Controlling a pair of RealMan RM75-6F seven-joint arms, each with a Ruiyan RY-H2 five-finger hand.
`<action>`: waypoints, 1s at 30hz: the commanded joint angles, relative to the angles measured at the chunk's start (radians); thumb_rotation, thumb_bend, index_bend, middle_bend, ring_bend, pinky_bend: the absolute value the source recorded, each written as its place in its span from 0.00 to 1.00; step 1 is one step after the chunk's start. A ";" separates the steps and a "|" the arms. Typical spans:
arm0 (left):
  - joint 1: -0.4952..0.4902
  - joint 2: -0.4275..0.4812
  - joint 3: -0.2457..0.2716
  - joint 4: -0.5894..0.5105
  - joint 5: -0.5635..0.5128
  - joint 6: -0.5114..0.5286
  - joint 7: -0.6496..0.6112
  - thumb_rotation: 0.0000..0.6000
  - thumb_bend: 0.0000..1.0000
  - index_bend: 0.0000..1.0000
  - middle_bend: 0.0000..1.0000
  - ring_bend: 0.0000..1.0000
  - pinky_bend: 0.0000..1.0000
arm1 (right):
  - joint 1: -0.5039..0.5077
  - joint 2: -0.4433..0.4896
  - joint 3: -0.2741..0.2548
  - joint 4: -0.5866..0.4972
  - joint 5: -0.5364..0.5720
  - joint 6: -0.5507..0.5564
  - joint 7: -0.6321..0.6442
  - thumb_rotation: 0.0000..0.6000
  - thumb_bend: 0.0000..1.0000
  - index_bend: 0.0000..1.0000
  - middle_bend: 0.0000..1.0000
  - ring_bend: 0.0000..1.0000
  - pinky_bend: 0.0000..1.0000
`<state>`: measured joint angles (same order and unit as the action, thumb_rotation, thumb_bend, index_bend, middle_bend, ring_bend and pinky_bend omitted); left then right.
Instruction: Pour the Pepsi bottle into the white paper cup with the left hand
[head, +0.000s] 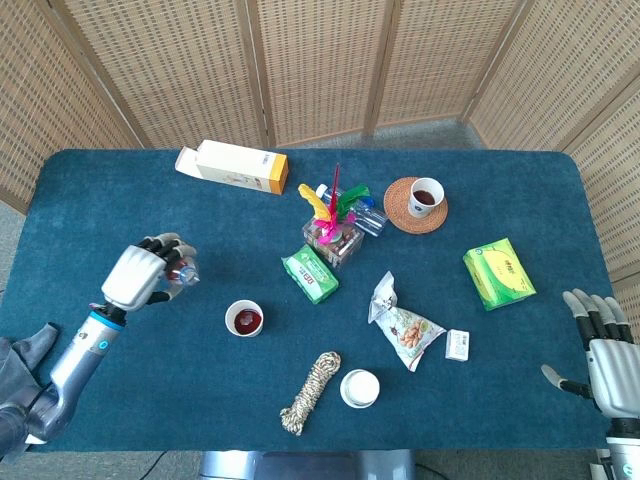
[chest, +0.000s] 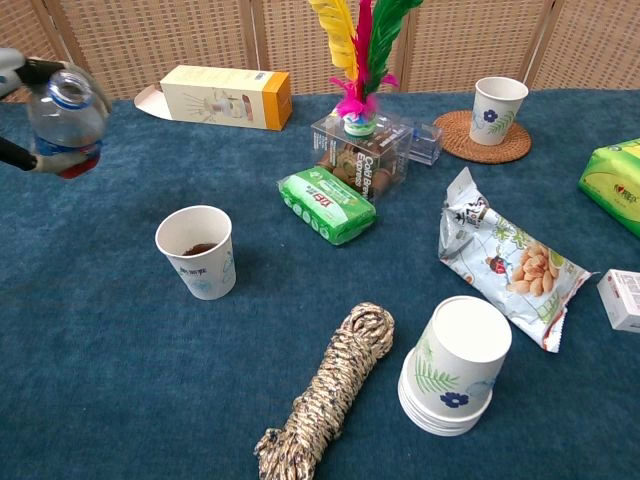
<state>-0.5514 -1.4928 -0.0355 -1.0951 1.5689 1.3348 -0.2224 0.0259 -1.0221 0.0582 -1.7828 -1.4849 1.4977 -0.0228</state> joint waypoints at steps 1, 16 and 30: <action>0.066 -0.044 -0.027 0.064 -0.070 0.035 -0.156 1.00 0.45 0.34 0.38 0.27 0.44 | 0.000 -0.002 -0.002 -0.001 -0.004 0.001 -0.006 1.00 0.02 0.00 0.00 0.00 0.00; 0.137 -0.200 -0.090 0.205 -0.176 -0.036 -0.663 1.00 0.43 0.34 0.35 0.25 0.42 | 0.006 -0.017 -0.009 -0.001 -0.006 -0.013 -0.040 1.00 0.03 0.00 0.00 0.00 0.00; 0.105 -0.271 -0.138 0.270 -0.209 -0.145 -0.792 1.00 0.43 0.33 0.32 0.20 0.38 | 0.008 -0.022 -0.011 0.000 -0.005 -0.016 -0.049 1.00 0.03 0.00 0.00 0.00 0.00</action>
<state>-0.4431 -1.7575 -0.1709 -0.8334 1.3612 1.1968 -1.0083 0.0339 -1.0436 0.0468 -1.7832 -1.4903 1.4815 -0.0716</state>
